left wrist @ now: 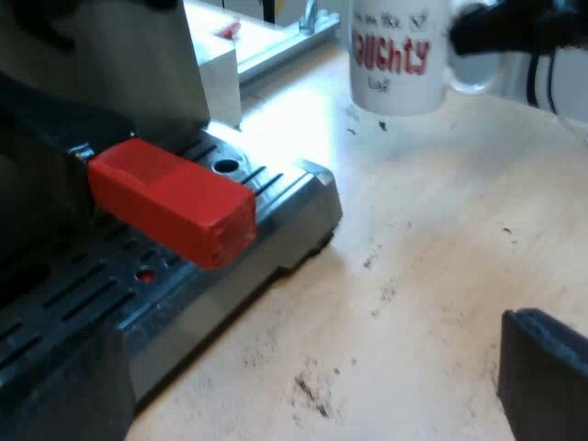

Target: Place mug into machine

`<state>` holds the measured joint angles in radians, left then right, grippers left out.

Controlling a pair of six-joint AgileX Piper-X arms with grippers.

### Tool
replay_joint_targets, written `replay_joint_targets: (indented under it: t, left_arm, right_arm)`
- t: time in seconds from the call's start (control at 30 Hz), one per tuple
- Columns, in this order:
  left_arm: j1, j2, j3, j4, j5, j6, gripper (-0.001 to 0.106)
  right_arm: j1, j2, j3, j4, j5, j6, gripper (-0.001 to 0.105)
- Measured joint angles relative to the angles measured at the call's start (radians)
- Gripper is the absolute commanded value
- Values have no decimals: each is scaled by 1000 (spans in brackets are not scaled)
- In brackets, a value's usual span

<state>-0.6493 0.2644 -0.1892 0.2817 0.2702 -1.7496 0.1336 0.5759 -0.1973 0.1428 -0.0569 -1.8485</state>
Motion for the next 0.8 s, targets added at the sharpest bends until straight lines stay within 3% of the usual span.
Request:
replay_joint_targets:
  t: [0.1, 0.23, 0.43, 0.6, 0.8]
  left_arm:
    - [0, 0, 27, -34, -9, 0, 82]
    - [0, 1, 96, -96, -122, -3, 82]
    - [0, 1, 136, -112, -193, -22, 82]
    - [0, 1, 177, -213, -209, -21, 82]
    - [0, 1, 181, -265, -242, -21, 82]
  right_arm:
    - [58, -93, -28, 125, -8, 0, 0]
    - [208, -227, -55, 287, 10, 5, 0]
    - [352, -273, -70, 329, 46, 60, 0]
    - [612, -227, -69, 322, 249, 149, 0]
    - [746, -95, -69, 196, 371, 165, 0]
